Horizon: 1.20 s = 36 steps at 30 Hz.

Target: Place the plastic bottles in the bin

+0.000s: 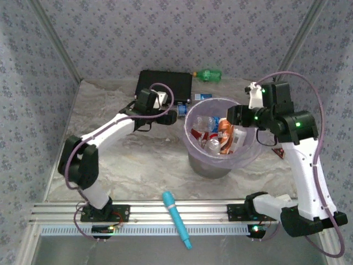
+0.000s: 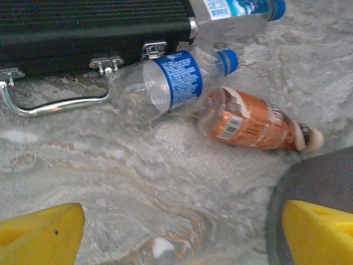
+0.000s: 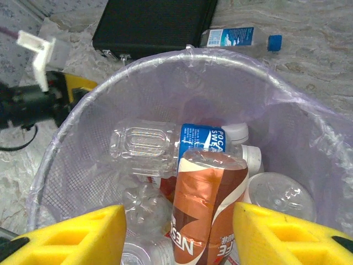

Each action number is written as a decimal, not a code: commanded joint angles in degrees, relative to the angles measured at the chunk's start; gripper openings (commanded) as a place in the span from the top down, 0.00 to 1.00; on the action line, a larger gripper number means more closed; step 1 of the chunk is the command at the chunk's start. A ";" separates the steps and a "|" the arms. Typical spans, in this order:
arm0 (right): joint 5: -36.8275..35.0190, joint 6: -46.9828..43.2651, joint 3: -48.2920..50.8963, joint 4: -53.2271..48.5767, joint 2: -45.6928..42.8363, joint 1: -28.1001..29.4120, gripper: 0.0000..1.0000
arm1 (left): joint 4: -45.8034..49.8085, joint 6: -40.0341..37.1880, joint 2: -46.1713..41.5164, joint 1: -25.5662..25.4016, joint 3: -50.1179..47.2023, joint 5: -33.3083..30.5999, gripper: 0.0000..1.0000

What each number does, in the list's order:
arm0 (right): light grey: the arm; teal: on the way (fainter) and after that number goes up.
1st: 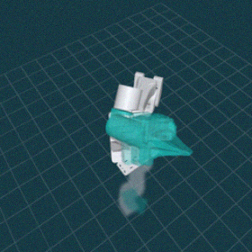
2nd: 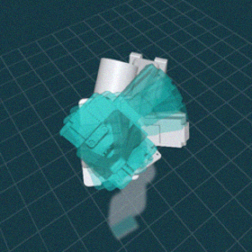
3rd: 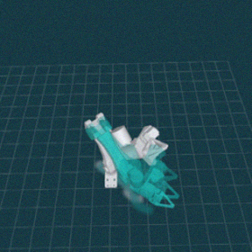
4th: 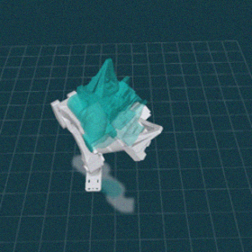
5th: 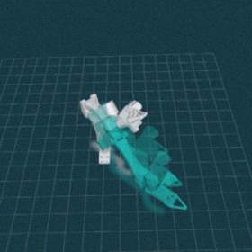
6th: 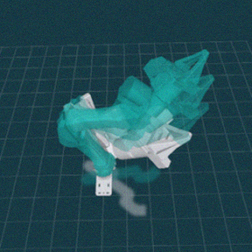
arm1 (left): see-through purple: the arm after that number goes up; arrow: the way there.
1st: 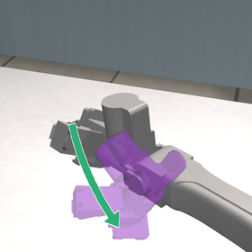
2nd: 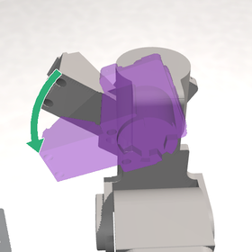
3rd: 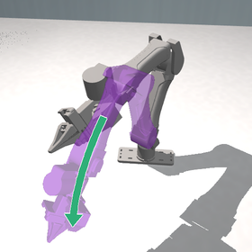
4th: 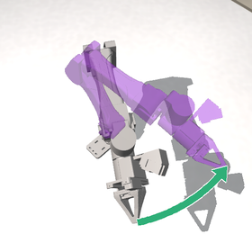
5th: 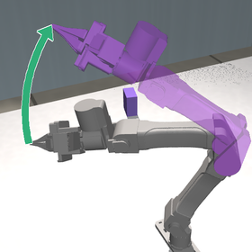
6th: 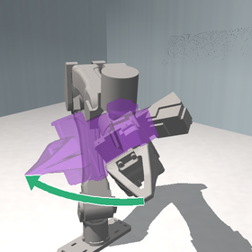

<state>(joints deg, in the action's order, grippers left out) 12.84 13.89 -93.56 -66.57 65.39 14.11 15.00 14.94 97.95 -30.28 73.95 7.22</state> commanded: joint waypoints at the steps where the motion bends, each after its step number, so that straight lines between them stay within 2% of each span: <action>1: 0.44 0.26 1.09 -0.62 -1.43 -0.73 0.45 | 1.12 -2.72 6.42 2.12 6.61 0.39 0.11; 10: -0.25 0.78 3.45 -1.63 -3.98 -1.43 0.45 | 4.43 -2.66 23.04 2.38 23.37 -1.11 0.14; 18: -0.95 0.90 3.76 -2.25 -5.00 -1.61 0.44 | 7.38 -3.48 29.87 2.03 30.00 -1.13 0.15; 27: -0.81 0.91 4.59 -1.77 -5.42 -1.80 0.45 | 8.99 -4.43 29.62 2.06 27.62 -3.96 0.16; 32: -0.87 0.39 4.79 -1.91 -5.27 -1.92 0.44 | 4.71 -2.76 24.32 2.81 18.51 -6.30 0.18; 36: -0.36 0.26 5.14 -1.24 -4.92 -2.07 0.44 | -0.10 0.62 17.00 4.54 7.14 -9.48 0.19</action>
<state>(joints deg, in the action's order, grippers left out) 12.60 14.09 -88.90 -67.70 60.75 12.45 15.68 13.17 119.13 -27.49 86.65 2.37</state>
